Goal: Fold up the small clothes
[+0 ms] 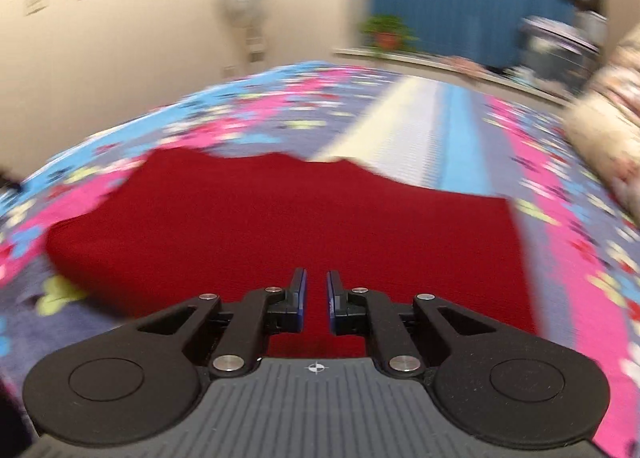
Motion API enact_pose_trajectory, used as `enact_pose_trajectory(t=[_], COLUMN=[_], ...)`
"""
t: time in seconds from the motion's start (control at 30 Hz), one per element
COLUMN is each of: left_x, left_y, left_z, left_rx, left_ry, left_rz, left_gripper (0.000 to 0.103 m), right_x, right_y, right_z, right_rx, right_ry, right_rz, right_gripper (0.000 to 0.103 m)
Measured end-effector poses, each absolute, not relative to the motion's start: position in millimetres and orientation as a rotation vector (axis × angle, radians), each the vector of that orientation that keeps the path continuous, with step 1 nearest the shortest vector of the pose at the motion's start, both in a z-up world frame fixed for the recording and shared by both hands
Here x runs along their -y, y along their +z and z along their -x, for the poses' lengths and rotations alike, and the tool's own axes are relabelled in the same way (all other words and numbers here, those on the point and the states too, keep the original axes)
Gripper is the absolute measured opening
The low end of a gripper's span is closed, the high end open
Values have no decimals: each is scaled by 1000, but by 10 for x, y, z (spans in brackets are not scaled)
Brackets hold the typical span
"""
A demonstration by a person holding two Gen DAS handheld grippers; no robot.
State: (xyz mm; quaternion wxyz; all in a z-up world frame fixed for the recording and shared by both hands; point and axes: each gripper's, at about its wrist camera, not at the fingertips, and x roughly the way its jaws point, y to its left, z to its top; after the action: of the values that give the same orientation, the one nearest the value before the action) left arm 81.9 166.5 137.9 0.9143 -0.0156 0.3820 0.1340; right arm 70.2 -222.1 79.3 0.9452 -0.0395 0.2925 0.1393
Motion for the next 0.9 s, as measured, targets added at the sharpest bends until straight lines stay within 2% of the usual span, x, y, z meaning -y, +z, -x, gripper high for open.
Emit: enact_pose_trajectory(t=[0.13,0.2,0.27,0.3,0.37,0.5,0.53,0.57,0.63,0.67,0.7,0.8,0.9], left_x=[-1837,-1950,-2065,-2126,-2241,-2423,-2454,-2471,-2495,-2494,-2482,-2408,-2310], left_y=[1346,1321,1296,1283,1257,1233,1230,1230,1236,1237,1241,1255,1267], left_z=[-742,-693,-649,-628,-588,-534,-526,-525,-525,-532,-540,-564,-581], left_rx=[-793,-798,-803,-805,-808,-811,-811,-810,-810,-811,-812,-810,-803], left_ry=[284,296,313,320,340,365,369,371,372,371,368,354,340], left_rz=[51,66,84,92,106,143,152,159,171,174,175,165,132], left_gripper=[82,82,82,82,82,82,82,82,82,82,82,82,82], right_x=[1358,969,601,417,103,-381,-453,-480,-503,-488,-446,4,954], right_y=[734,729,716,700,616,381,321,288,302,372,475,1009,1520], right_z=[-715,-723,-720,-713,-694,-649,-656,-676,-707,-732,-771,-955,-1158], right_rx=[-589,-582,-571,-567,-562,-527,-532,-531,-527,-535,-540,-528,-489], right_ry=[456,526,584,609,645,615,601,584,580,589,592,537,377], right_rz=[151,188,244,282,380,630,674,705,726,705,665,366,-35], right_gripper=[19,38,52,58,61,60,57,45,37,30,26,22,20])
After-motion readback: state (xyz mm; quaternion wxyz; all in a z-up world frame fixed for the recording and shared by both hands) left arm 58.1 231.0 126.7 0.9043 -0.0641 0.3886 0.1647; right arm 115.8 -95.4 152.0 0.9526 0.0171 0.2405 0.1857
